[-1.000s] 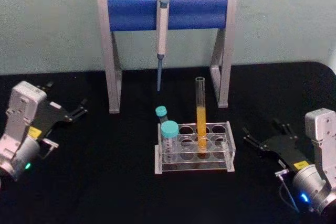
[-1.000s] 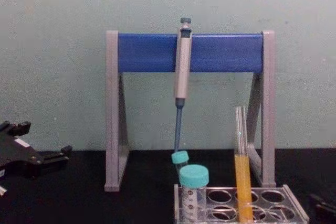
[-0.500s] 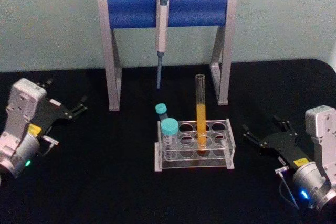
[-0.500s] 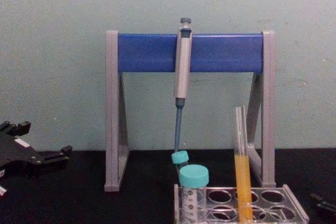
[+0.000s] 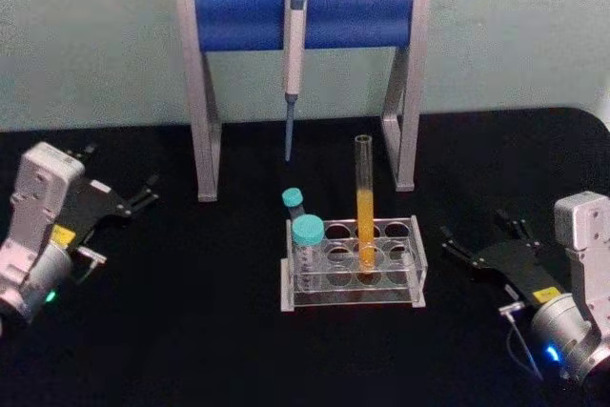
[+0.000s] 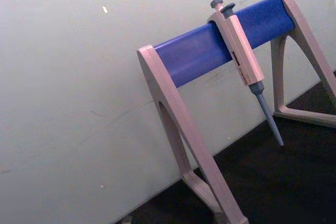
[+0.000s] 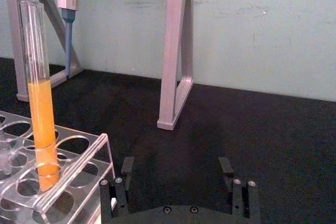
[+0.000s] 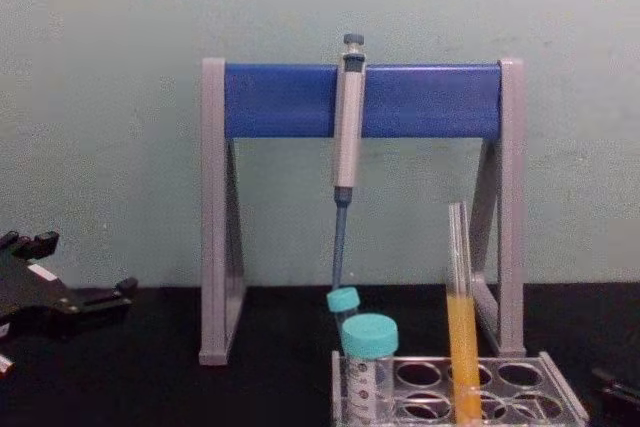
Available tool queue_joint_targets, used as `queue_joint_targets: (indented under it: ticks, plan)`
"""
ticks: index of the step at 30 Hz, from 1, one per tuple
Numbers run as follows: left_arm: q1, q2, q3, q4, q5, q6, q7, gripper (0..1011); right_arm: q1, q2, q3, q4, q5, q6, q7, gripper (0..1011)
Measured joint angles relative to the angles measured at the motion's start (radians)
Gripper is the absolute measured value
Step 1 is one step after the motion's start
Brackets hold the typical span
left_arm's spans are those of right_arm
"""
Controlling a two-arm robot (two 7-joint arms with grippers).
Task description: Pick up the test tube from the test tube rack, shake it, then place it back into the test tube rack.
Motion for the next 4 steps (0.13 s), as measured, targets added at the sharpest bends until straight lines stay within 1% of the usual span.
queue_joint_targets:
  ticks: [4]
  plan:
    - [0.000,0.000,0.000,0.000,0.000,0.000,0.000,1001,0.000,0.000,0.000,0.000,0.000,0.000,0.000,1000]
